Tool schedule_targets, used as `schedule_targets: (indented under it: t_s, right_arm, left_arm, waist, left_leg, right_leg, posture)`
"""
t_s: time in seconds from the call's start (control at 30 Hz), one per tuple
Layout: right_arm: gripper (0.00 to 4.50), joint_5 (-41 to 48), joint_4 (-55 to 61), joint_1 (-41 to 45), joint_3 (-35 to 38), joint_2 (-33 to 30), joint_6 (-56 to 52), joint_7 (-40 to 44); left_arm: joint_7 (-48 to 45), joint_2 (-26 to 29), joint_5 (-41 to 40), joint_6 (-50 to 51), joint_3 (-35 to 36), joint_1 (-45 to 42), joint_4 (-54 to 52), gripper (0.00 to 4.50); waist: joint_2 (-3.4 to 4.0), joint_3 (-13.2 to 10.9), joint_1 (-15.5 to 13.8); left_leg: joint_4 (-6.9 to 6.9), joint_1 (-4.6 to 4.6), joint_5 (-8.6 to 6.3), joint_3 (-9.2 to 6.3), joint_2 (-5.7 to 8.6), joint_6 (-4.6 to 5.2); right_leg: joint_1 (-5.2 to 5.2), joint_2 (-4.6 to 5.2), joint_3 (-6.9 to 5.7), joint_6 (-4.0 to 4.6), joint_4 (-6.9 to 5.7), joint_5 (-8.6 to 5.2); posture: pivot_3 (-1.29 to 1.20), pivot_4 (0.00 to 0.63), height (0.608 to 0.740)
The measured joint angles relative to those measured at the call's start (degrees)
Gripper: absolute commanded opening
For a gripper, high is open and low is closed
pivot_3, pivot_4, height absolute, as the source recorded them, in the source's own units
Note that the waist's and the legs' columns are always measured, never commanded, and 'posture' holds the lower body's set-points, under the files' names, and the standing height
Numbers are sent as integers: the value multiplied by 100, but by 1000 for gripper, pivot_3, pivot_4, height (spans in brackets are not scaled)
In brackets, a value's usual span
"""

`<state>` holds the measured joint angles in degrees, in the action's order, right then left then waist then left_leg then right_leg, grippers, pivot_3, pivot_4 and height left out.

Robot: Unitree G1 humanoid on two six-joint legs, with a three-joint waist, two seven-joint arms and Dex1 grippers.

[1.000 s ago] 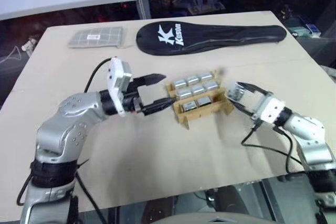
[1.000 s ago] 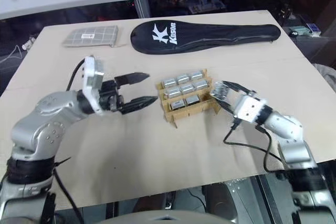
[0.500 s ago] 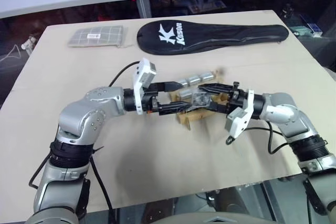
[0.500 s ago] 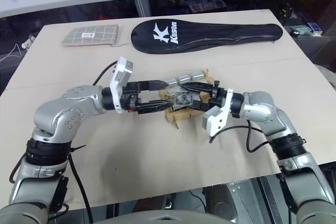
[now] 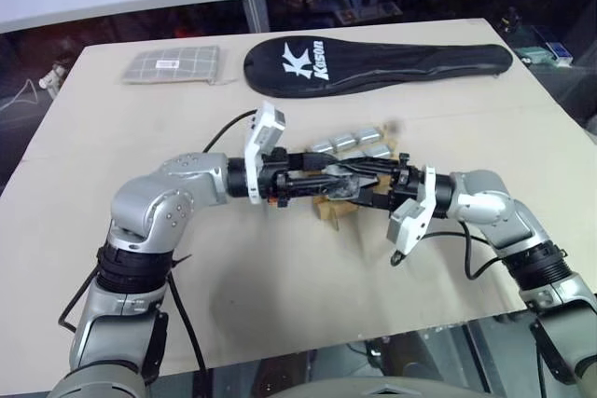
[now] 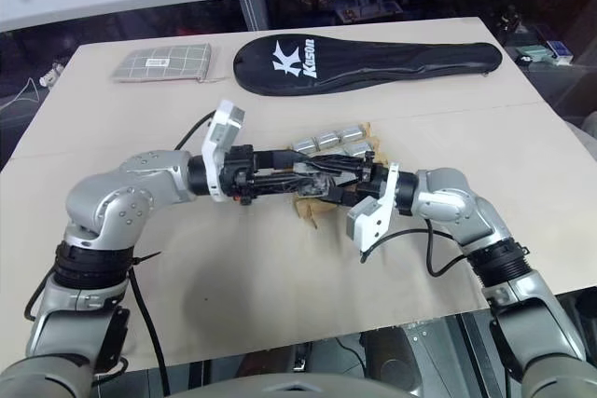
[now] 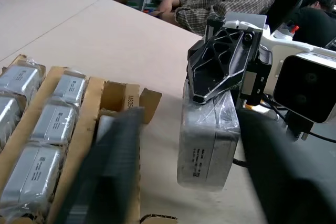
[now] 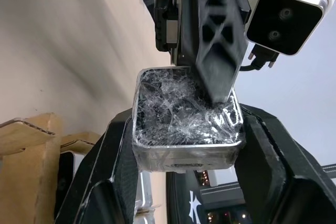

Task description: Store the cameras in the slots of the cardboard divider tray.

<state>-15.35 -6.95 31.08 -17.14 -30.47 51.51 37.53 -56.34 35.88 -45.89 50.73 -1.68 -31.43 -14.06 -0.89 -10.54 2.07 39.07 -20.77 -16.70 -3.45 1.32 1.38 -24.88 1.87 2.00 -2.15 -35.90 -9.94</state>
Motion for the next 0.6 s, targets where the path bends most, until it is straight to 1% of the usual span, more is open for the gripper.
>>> schedule_targets:
  t_s: [0.03, 0.07, 0.27, 0.33, 0.37, 0.43, 0.47, 0.53, 0.6]
  right_arm:
    - [1962, 19, -3, 1, -1, -2, -14, -2]
    - [1962, 48, -6, 0, -9, -2, -18, -2]
    - [1962, 103, -5, 0, -41, -6, -62, 18]
    - [3003, 269, 75, -12, -99, -40, -287, 142]
    - [3374, 355, 169, -29, -109, -63, -424, 208]
    - [4363, 566, 302, -75, -102, -114, -665, 294]
    - [4448, 678, 375, -137, -93, -152, -751, 321]
    - [4448, 988, 539, -380, -24, -326, -972, 389]
    - [4448, 1376, 697, -793, 230, -698, -1251, 489]
  left_arm:
    - [-21, -3, -25, 9, -1, 1, -19, 910]
    - [-19, 7, -15, 8, 0, 0, -48, 708]
    - [-41, 32, -19, 40, 0, 0, -70, 719]
    - [-36, 32, -7, 45, -5, 1, -67, 719]
    - [-36, 29, 16, 45, -23, 3, -67, 719]
    - [-15, -63, 87, -5, -89, -1, -58, 719]
    - [42, -173, 139, -84, -92, 0, -42, 719]
    - [162, -408, 250, -282, -97, -3, 21, 719]
    - [166, -574, 376, -557, -117, 22, 66, 719]
  waist:
    - [0, 0, 0]
    - [0, 0, 0]
    - [0, 0, 0]
    - [0, 0, 0]
    - [0, 0, 0]
    - [0, 0, -8]
    - [0, 0, -25]
    - [0, 0, -59]
    - [-1, 0, -122]
  left_leg:
    - [0, 0, 0, 0, 0, 0]
    - [0, 0, 0, -1, 0, 0]
    - [0, 1, 0, 0, 0, 0]
    - [0, 0, 0, -1, 0, 0]
    - [0, 0, 0, -2, 0, 0]
    - [0, -1, 0, -2, 0, 1]
    - [0, -2, 0, -5, 1, 1]
    - [1, -4, 0, -5, 4, 1]
    - [1, -7, -1, -2, 5, 1]
  right_leg:
    - [0, 0, 0, 0, 0, 0]
    - [0, 0, 0, 0, 0, 0]
    - [0, -1, 0, 0, 0, 0]
    - [0, -1, 0, 0, 0, 0]
    - [0, -1, 0, 0, 0, 0]
    - [1, 1, -1, 0, 0, 0]
    - [1, 3, -2, 0, 1, 0]
    - [1, 6, -3, 0, 3, 0]
    - [1, 8, -2, 0, 6, 0]
  posture:
    - [0, 150, 740]
    - [0, 150, 740]
    - [0, 150, 740]
    - [0, 150, 740]
    - [0, 150, 740]
    - [0, 150, 740]
    - [0, 150, 740]
    - [0, 150, 740]
    - [0, 150, 740]
